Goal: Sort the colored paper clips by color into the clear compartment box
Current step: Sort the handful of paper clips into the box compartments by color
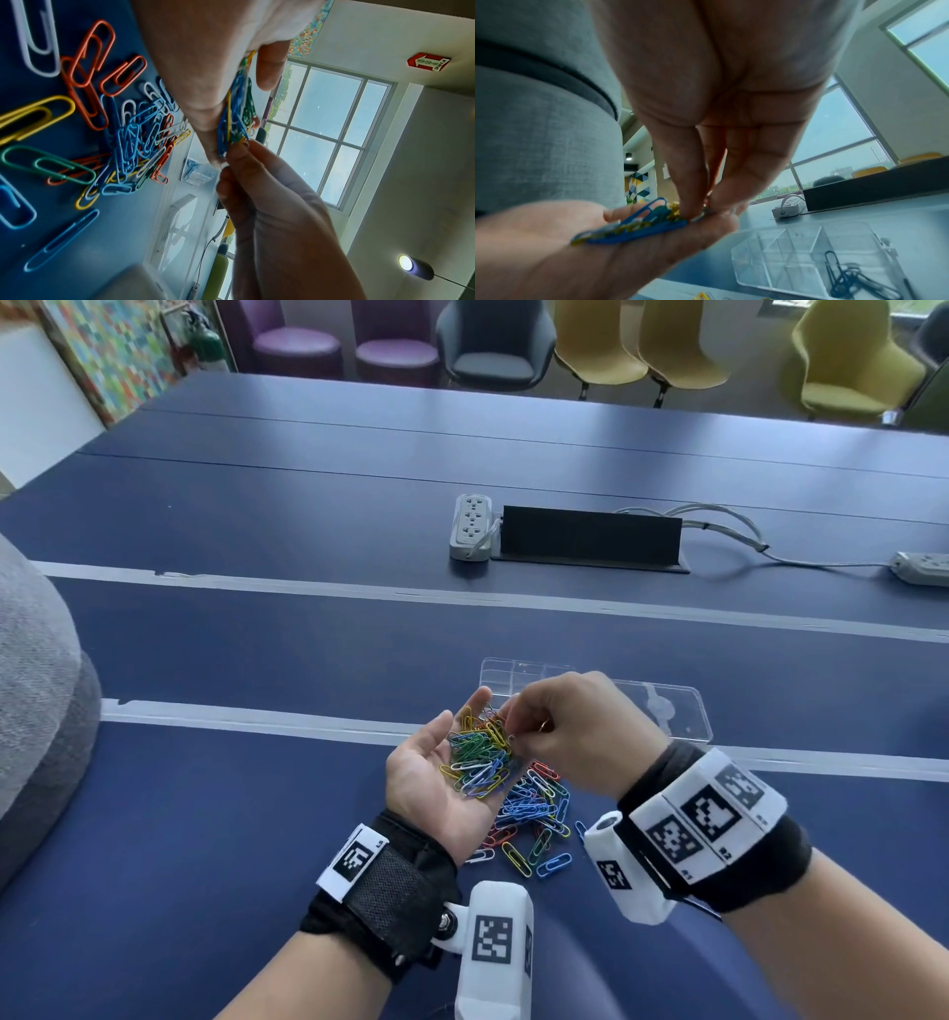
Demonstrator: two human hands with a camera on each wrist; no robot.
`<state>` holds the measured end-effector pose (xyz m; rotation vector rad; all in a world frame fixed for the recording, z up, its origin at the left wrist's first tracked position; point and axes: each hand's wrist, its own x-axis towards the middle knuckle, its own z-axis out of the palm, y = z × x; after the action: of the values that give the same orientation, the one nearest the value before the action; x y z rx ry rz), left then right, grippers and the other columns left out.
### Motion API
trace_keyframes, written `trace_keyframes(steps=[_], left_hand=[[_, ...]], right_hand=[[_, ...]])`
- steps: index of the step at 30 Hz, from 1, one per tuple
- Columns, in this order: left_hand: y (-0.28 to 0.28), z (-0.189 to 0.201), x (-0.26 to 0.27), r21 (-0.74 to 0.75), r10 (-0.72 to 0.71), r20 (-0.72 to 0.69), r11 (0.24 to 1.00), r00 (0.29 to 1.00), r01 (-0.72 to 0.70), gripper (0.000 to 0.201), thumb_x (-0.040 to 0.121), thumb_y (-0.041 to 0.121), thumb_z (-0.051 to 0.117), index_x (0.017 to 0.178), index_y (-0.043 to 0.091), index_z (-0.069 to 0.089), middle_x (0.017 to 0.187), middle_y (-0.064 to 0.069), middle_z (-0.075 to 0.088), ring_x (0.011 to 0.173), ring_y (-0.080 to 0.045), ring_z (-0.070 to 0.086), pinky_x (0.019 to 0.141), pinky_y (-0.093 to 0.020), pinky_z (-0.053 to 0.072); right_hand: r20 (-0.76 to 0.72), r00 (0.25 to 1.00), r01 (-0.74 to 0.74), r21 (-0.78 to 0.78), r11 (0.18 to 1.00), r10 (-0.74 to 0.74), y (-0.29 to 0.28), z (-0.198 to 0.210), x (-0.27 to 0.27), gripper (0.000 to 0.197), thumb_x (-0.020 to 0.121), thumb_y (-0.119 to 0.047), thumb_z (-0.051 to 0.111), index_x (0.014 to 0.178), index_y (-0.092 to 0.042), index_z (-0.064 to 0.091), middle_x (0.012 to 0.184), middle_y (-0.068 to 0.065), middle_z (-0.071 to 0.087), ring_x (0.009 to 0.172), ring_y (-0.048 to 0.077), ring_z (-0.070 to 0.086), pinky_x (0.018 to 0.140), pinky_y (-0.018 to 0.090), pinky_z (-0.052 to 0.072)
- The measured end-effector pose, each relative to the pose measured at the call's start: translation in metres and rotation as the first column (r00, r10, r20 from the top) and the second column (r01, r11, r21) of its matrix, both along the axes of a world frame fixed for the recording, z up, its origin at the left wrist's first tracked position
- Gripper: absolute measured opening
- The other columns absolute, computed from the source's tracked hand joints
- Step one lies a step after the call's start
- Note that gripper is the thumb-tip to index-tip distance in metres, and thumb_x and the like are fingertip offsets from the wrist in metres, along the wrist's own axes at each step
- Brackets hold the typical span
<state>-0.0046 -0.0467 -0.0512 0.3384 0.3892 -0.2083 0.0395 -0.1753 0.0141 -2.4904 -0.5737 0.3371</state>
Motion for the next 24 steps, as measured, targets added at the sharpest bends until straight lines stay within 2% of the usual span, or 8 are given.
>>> trace_keyframes(steps=[2, 7, 10, 13, 15, 18, 21, 24], left_hand=[[0.001, -0.001, 0.000, -0.007, 0.001, -0.003, 1.000, 1.000, -0.001, 0.037, 0.094, 0.027, 0.035, 0.109, 0.008, 0.063, 0.095, -0.019, 0.072, 0.080, -0.032, 0.071, 0.076, -0.043, 0.056], [0.000, 0.000, -0.003, -0.020, 0.003, -0.008, 1.000, 1.000, -0.003, 0.037, 0.094, 0.027, 0.036, 0.110, 0.007, 0.064, 0.100, -0.020, 0.070, 0.085, -0.034, 0.070, 0.090, -0.049, 0.047], [0.000, 0.002, -0.002, -0.015, -0.001, -0.010, 1.000, 1.000, 0.001, 0.037, 0.094, 0.028, 0.036, 0.108, 0.008, 0.064, 0.100, -0.020, 0.071, 0.083, -0.034, 0.071, 0.082, -0.047, 0.053], [0.001, 0.002, -0.001, -0.001, 0.012, -0.045, 1.000, 0.999, -0.012, 0.037, 0.094, 0.029, 0.037, 0.108, 0.008, 0.064, 0.099, -0.021, 0.069, 0.086, -0.035, 0.069, 0.073, -0.048, 0.058], [0.000, 0.003, -0.002, 0.031, 0.019, -0.078, 0.999, 0.997, -0.016, 0.038, 0.094, 0.030, 0.037, 0.106, 0.007, 0.065, 0.098, -0.020, 0.069, 0.092, -0.035, 0.066, 0.078, -0.048, 0.056], [-0.003, 0.007, -0.002, 0.086, 0.018, -0.125, 0.996, 0.992, -0.007, 0.039, 0.094, 0.033, 0.038, 0.104, 0.007, 0.067, 0.098, -0.016, 0.069, 0.097, -0.031, 0.062, 0.085, -0.043, 0.048], [-0.002, 0.011, -0.003, 0.091, -0.010, -0.132, 0.996, 0.991, 0.022, 0.044, 0.095, 0.035, 0.035, 0.113, 0.007, 0.064, 0.091, -0.015, 0.069, 0.083, -0.028, 0.066, 0.070, -0.034, 0.052], [0.000, 0.011, -0.003, 0.036, -0.001, -0.113, 0.999, 0.994, 0.005, 0.046, 0.096, 0.034, 0.034, 0.118, 0.006, 0.062, 0.086, -0.013, 0.069, 0.064, -0.026, 0.068, 0.051, -0.027, 0.053]], right_hand=[[0.032, 0.999, -0.008, -0.032, 0.999, 0.009, 0.003, -0.002, -0.002, 0.013, 0.068, -0.011, 0.065, 0.073, -0.021, 0.071, 0.083, -0.003, 0.075, 0.078, 0.015, 0.068, 0.076, 0.033, 0.055], [0.024, 0.999, -0.032, -0.068, 0.997, 0.034, 0.005, 0.003, -0.005, 0.018, 0.071, -0.014, 0.062, 0.083, -0.023, 0.071, 0.070, -0.006, 0.068, 0.060, 0.006, 0.056, 0.065, 0.022, 0.050], [0.041, 0.999, -0.001, -0.064, 0.998, 0.004, 0.001, 0.006, -0.001, 0.018, 0.074, -0.016, 0.060, 0.087, -0.024, 0.070, 0.072, -0.007, 0.067, 0.058, 0.004, 0.051, 0.064, 0.022, 0.047], [0.130, 0.991, -0.017, -0.149, 0.989, 0.037, -0.001, 0.012, 0.002, 0.020, 0.082, -0.022, 0.057, 0.095, -0.029, 0.070, 0.083, -0.007, 0.069, 0.072, 0.014, 0.059, 0.068, 0.026, 0.048], [0.170, 0.973, -0.129, -0.149, 0.980, 0.154, 0.000, 0.015, -0.001, 0.021, 0.086, -0.022, 0.055, 0.098, -0.030, 0.070, 0.088, -0.004, 0.067, 0.081, 0.018, 0.061, 0.072, 0.030, 0.049], [0.106, 0.919, -0.371, -0.093, 0.924, 0.380, 0.006, 0.015, -0.007, 0.025, 0.085, -0.012, 0.054, 0.096, -0.026, 0.072, 0.092, 0.002, 0.064, 0.081, 0.023, 0.062, 0.072, 0.037, 0.051], [0.047, 0.869, -0.481, -0.157, 0.863, 0.493, 0.011, 0.012, -0.010, 0.023, 0.084, -0.010, 0.055, 0.095, -0.020, 0.072, 0.097, 0.005, 0.062, 0.087, 0.022, 0.060, 0.077, 0.032, 0.048], [0.044, 0.840, -0.523, -0.201, 0.828, 0.541, 0.013, 0.011, -0.009, 0.021, 0.085, -0.011, 0.057, 0.096, -0.018, 0.073, 0.096, 0.006, 0.062, 0.093, 0.018, 0.053, 0.075, 0.017, 0.035]])
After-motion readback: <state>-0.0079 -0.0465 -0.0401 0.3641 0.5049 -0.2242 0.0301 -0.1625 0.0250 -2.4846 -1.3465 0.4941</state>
